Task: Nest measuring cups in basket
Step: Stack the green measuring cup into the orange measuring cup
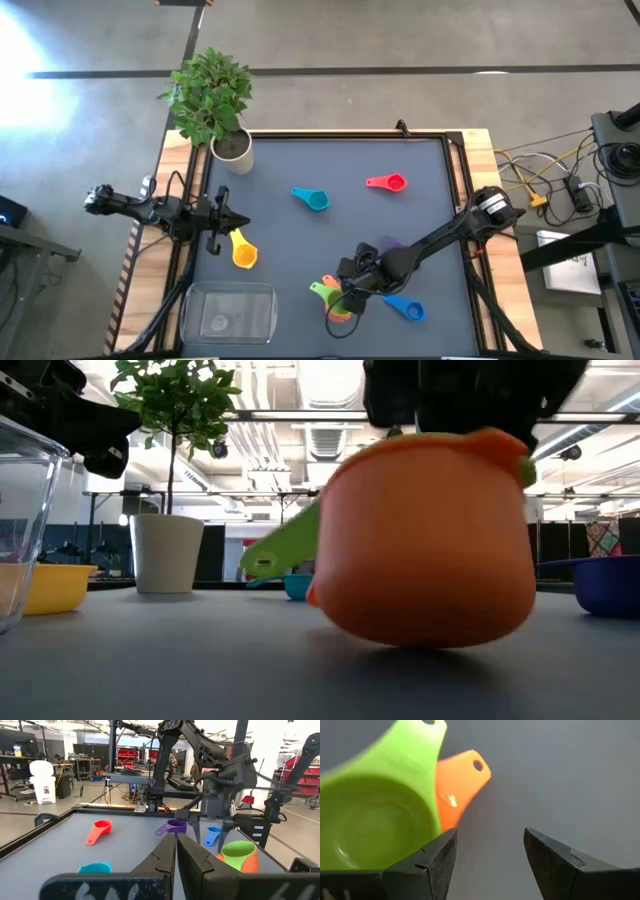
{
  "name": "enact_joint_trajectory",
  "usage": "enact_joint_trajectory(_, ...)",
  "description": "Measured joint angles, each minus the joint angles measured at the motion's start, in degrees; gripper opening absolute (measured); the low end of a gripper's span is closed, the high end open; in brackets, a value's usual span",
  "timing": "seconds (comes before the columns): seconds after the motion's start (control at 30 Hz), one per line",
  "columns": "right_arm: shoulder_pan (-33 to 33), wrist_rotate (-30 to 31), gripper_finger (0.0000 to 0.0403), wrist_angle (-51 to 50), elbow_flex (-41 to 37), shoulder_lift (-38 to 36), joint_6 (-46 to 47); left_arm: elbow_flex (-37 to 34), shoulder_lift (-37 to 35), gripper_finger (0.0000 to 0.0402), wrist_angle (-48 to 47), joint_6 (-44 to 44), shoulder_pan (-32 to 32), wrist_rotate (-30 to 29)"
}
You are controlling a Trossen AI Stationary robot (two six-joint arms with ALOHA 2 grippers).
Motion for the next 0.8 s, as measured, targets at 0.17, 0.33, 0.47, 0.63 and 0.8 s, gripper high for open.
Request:
enact_joint_trajectory(0.17,-0.2,0.1,0.0240,0.1,1.0,-0.9,-0.5,0.0,0.0,0.0000,0.0,0.0,0.0,0.0)
enact_joint_trajectory(0.33,-0.2,-0.9,0.0247,0.3,2.5,-1.1,-0.8,0.0,0.0,0.0000,0.0,0.0,0.0,0.0)
enact_joint_trajectory(0.47,-0.1,-4.5,0.0247,2.4,2.7,-1.2,-0.6,0.0,0.0,0.0000,0.0,0.0,0.0,0.0)
enact_joint_trajectory(0.63,0.4,-6.9,0.0247,3.9,2.4,-1.1,-2.2,0.0,0.0,0.0000,0.0,0.0,0.0,0.0)
enact_joint_trajectory(0.8,0.7,-5.9,0.0247,5.3,2.4,0.8,-6.3,0.0,0.0,0.0000,0.0,0.0,0.0,0.0)
